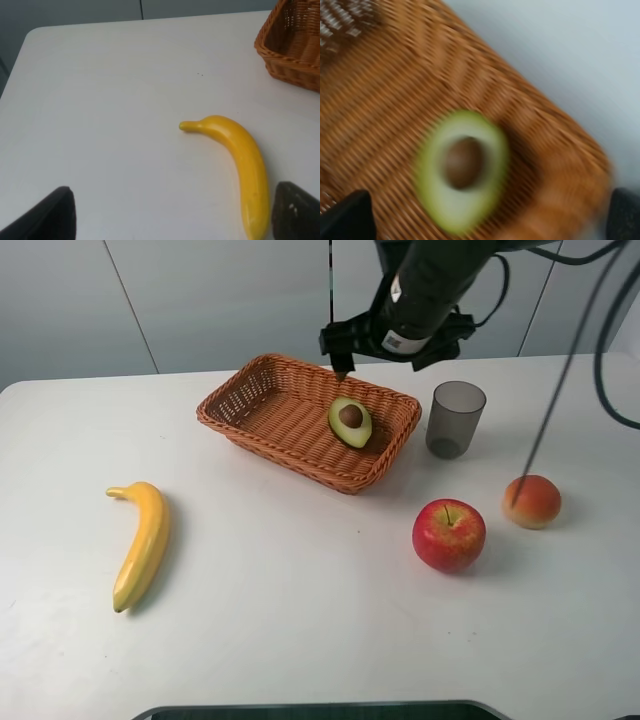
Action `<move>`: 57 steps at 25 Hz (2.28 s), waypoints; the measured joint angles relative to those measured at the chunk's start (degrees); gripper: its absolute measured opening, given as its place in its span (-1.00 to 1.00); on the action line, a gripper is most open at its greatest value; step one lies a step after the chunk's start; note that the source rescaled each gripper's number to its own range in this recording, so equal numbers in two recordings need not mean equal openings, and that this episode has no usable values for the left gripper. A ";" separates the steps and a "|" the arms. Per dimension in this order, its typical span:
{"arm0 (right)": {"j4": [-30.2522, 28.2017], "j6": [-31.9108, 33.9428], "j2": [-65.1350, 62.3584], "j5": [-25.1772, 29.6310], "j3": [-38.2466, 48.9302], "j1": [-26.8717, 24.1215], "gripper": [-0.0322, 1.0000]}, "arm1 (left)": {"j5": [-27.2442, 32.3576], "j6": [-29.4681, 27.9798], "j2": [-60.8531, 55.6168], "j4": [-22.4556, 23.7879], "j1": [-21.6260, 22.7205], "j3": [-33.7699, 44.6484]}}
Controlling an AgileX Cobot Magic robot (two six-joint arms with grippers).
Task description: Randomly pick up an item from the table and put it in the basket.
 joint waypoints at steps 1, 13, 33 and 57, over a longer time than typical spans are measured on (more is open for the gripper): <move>0.37 -0.44 -2.31 0.47 2.37 -1.27 1.00 | 0.00 0.00 0.00 0.00 0.00 0.00; 4.52 -10.71 -38.03 11.25 25.80 -22.31 1.00 | 0.00 0.00 0.00 0.00 0.00 0.00; 12.16 -26.64 -93.57 33.17 31.86 -25.59 1.00 | 0.00 0.00 0.00 0.00 0.00 0.00; 14.93 -31.68 -104.84 28.34 43.86 -25.59 1.00 | 0.00 0.00 0.00 0.00 0.00 0.00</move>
